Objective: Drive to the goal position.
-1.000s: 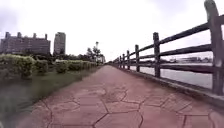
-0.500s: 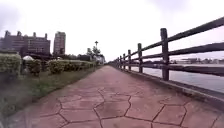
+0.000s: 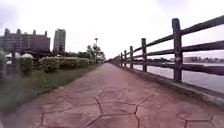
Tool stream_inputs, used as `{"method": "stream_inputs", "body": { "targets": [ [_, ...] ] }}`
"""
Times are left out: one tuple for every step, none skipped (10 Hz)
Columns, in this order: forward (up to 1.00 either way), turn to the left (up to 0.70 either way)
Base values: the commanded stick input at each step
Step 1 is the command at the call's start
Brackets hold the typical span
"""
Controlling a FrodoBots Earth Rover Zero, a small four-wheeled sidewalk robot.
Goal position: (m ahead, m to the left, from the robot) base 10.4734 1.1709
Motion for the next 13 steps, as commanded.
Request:
{"method": "stream_inputs", "body": {
  "targets": [
    [0.91, 0.00],
    [0.92, 0.00],
    [0.92, 0.00],
    [0.92, 0.00],
    [0.92, 0.00],
    [0.94, 0.00],
    [0.99, 0.00],
    [1.00, 0.00],
    [1.00, 0.00],
    [1.00, 0.00],
    [1.00, 0.00],
    [1.00, 0.19],
    [1.00, 0.19]
  ]
}}
